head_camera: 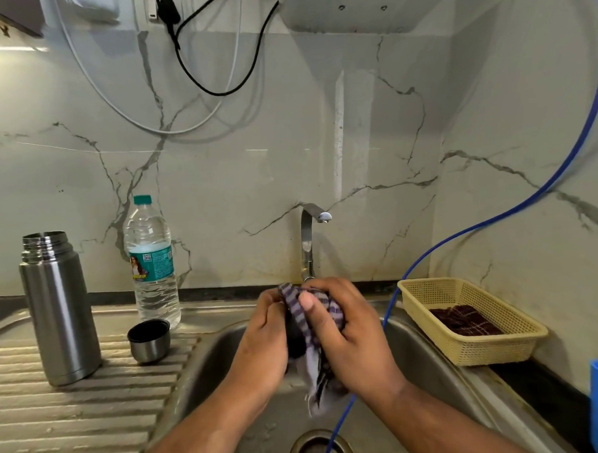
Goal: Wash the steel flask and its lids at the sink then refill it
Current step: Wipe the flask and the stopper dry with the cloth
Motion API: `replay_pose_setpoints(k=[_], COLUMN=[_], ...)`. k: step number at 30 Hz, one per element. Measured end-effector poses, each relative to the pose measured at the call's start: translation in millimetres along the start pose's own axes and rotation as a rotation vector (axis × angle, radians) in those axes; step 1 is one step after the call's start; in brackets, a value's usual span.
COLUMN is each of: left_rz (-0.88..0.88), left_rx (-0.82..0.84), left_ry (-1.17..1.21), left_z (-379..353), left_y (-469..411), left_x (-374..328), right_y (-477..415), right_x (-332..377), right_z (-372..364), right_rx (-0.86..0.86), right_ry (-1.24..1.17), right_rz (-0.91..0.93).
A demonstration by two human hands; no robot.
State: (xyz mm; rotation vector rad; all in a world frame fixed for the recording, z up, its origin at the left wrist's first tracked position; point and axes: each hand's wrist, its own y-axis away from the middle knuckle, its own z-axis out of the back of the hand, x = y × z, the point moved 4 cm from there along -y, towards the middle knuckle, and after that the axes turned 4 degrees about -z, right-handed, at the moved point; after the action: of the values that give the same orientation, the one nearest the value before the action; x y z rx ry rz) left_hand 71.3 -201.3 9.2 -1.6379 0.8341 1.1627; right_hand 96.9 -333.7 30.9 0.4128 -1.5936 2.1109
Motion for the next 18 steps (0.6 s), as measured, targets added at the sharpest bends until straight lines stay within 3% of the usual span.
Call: replay_pose_setpoints(k=[4, 8, 11, 12, 16, 18], left_rz=[0.07, 0.077, 0.099, 0.113, 0.086, 0.081], left_rx=[0.007, 0.002, 0.042, 0.032, -0.008, 0.022], left_ry=[0.043, -0.015, 0.066, 0.1, 0.083, 0.068], left_z=[4, 2, 6, 5, -1, -1], left_y=[1, 1, 1, 3, -2, -1], left_x=[-1, 4, 8, 7, 8, 9], right_y=[10, -1, 12, 14, -2, 5], right_x=[12, 2, 20, 19, -11, 2], right_z=[-9, -1, -10, -11, -1, -3], right_rx=[0.148, 0.051, 0.212, 0.221, 0.012, 0.066], right_ry=[0.157, 0.158, 0.338, 0.333, 0.13, 0.227], right_rz=[0.174, 0.002, 0.283, 0.299, -0.058, 0.016])
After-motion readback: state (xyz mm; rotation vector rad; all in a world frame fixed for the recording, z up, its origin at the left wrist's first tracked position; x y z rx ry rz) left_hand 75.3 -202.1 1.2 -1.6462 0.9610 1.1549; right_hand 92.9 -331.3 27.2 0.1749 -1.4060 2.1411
